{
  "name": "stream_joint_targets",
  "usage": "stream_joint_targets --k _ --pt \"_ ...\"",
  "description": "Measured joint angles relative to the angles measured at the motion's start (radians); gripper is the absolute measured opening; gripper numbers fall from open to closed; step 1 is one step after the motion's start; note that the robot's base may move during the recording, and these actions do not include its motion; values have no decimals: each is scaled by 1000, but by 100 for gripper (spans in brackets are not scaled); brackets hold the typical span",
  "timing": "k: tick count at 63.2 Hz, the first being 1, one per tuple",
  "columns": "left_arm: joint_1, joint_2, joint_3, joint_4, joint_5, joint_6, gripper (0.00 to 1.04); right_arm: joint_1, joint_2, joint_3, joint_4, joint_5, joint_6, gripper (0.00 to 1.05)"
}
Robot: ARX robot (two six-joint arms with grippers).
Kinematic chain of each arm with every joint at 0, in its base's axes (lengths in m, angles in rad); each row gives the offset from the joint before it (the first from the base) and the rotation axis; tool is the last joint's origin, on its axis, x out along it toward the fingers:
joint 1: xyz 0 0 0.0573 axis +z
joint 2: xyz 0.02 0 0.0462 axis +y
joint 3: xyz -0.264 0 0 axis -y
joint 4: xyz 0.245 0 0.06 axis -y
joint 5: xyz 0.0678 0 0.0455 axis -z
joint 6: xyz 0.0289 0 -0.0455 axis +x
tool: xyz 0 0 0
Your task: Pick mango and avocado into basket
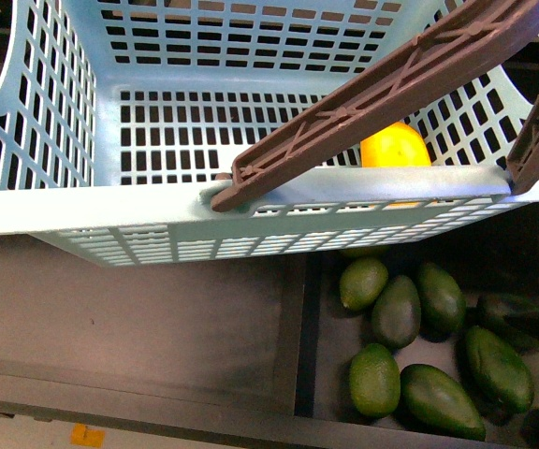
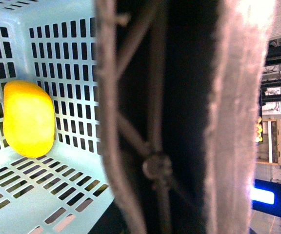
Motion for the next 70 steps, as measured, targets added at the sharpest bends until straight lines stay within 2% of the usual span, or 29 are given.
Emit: stream_joint_targets --k 33,70 --pt "0 0 0 0 0 0 13 78 126 164 -27 24 114 96" --pt "0 0 0 0 0 0 13 93 152 177 -41 43 178 95"
